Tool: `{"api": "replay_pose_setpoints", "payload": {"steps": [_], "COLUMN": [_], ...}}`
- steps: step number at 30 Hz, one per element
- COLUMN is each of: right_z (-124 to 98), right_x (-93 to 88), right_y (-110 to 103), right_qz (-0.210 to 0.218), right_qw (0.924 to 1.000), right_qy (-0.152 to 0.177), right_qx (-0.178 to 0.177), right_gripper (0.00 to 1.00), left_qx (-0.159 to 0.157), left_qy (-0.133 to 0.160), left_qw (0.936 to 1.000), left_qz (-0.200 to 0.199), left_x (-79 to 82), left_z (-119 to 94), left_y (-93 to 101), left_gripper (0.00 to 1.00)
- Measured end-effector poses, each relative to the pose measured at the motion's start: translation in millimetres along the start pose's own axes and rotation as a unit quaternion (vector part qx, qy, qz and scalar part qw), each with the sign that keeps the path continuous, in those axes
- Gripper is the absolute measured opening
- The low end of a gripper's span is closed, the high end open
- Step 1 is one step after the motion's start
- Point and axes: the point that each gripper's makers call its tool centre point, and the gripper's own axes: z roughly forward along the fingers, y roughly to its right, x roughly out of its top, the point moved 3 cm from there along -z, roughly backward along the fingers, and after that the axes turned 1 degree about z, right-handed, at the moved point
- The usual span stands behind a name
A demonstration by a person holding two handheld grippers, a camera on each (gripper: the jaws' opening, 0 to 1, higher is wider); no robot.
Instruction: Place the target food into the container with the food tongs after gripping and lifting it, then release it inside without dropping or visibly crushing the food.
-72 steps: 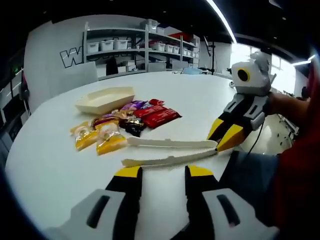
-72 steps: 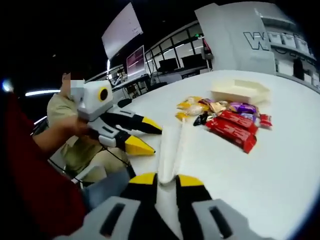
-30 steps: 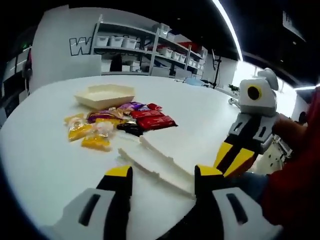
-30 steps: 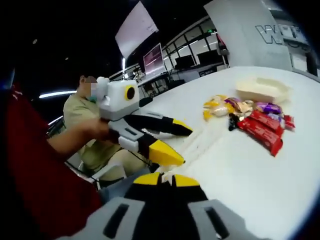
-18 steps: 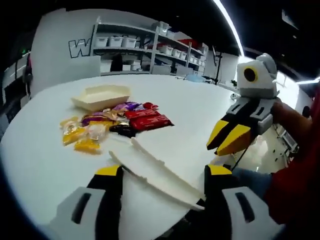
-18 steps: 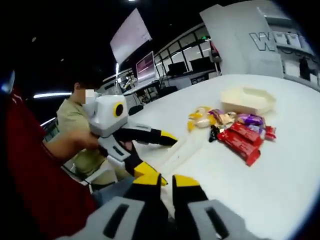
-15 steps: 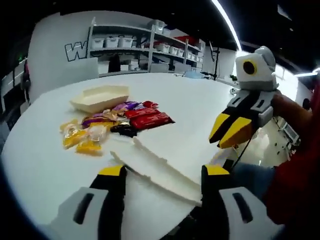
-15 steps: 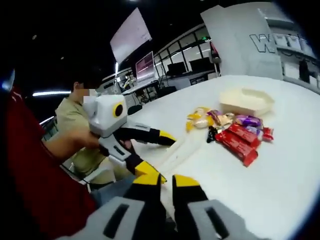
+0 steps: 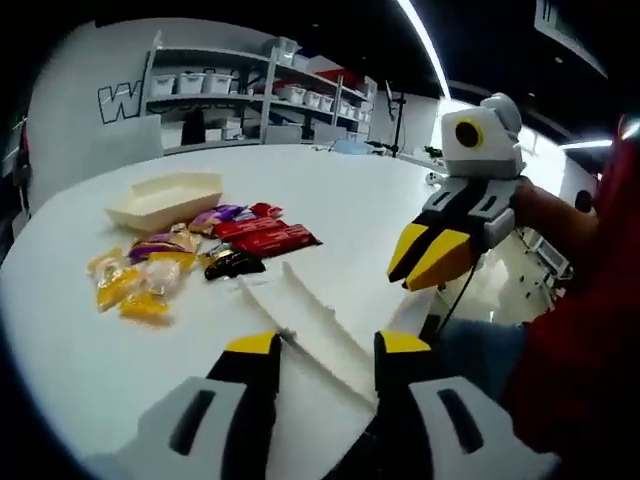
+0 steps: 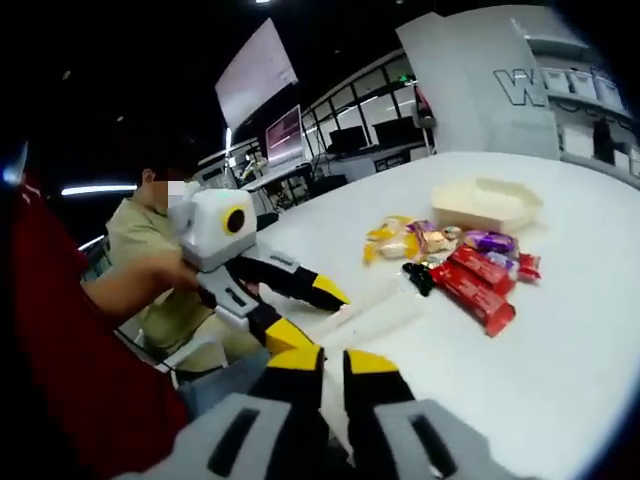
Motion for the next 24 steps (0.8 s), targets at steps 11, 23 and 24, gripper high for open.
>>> {"api": "replay_pose_setpoints", "payload": {"steps": [11,23,24], "right_z": [21.3,57.8,58.8], "right_x": [11.0,23.3,22.6], "right_y": [24.9,42.2,43.1], "right_qz": [-0.038,-0.083,-0.082], "right_qw": [0.9975,0.9954,0.9956], "right_qy": [0.052,0.044,0.042], "right_qx": [-0.029,-0.020,-0.019], "right_gripper": [0.30,0.40,0.40], "left_qx": [0.058,0.073,0.074], "left_qy": [-0.007,-0.024,-0.025], "left_qw": [0.9983,0.9968,0.9967], "left_qz": [0.006,0.022,0.022], "left_x": [-6.6,-12.9,-13.5], "left_z": [-9.9,-16.3,-17.0], "left_y": [2.3,-1.2,-0.3], "left_gripper": [0.73,0.72,0.72]}}
